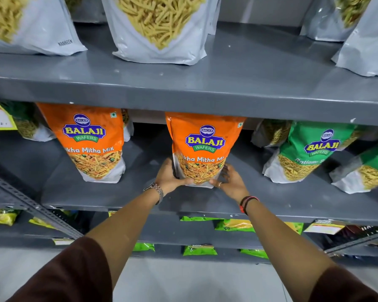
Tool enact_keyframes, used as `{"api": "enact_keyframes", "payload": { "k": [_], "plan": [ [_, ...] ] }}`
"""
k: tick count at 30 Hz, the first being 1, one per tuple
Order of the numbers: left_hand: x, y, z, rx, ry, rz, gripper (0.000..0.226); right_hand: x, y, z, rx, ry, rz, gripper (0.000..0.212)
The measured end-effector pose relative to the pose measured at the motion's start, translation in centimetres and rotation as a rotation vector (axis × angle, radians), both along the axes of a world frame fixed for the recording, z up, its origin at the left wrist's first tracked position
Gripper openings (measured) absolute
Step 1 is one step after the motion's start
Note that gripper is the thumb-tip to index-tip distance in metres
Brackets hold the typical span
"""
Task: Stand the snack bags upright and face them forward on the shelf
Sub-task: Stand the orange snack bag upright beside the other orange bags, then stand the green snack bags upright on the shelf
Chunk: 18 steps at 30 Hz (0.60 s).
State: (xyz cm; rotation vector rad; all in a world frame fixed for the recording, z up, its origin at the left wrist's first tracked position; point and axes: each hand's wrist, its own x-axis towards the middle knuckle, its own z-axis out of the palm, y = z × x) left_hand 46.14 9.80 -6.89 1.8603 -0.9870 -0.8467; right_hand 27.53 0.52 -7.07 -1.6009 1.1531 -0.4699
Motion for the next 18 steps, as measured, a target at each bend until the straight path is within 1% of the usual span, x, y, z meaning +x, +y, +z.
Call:
{"api": "enact_keyframes", "payload": {
  "k": [1, 3, 4, 6, 7, 8, 10, 12, 14, 16, 18],
  "plan": [
    [-0.2, 0.3, -0.4, -0.025, 0.04, 0.033, 0.095, -0.5, 0.1, 0.0, -0.031, 0.013, -0.005, 0.071],
    [-1.4, 1.2, -1.4, -0.081, 0.151, 0.144, 0.1, -2.5, 0.5, -0.3, -0.1, 0.007, -0.073, 0.055],
    [-2.4, 1.7, -2.0, -0.1, 0.151, 0.206, 0.096, -4.0, 0.7, -0.5, -0.138, -0.008, -0.126, 0.044],
    [-4.7, 2.3, -3.1, -0.107, 0.078, 0.272, 0.077, -7.5, 0.9, -1.2, -0.192, -0.026, -0.235, 0.022],
    [-6.4, 2.2, -3.4, -0.11, 0.066, 0.281, 0.067, -9.7, 0.7, -1.5, -0.205, -0.026, -0.284, 0.015],
    [-7.8, 2.0, -3.6, -0.115, 0.079, 0.288, 0.058, -11.7, 0.5, -1.7, -0.216, -0.019, -0.324, 0.013],
    [-11.1, 0.7, -3.7, -0.11, 0.114, 0.27, 0.043, -15.9, -0.4, -1.6, -0.241, 0.023, -0.382, 0.021],
    [-14.2, -1.3, -3.4, -0.095, 0.167, 0.21, 0.034, -19.5, -2.0, -1.1, -0.251, 0.036, -0.426, 0.025],
    [-17.0, -3.7, -3.0, -0.096, 0.215, 0.135, 0.037, -22.4, -3.9, -0.2, -0.239, 0.0, -0.455, 0.024],
    [-20.3, -6.6, -2.4, -0.082, 0.239, 0.072, 0.046, -25.1, -6.8, 0.6, -0.226, -0.042, -0.432, 0.028],
    [-22.1, -9.3, -1.6, -0.063, 0.264, 0.034, 0.06, -25.9, -9.4, 1.0, -0.202, -0.057, -0.357, 0.04]
  ]
}}
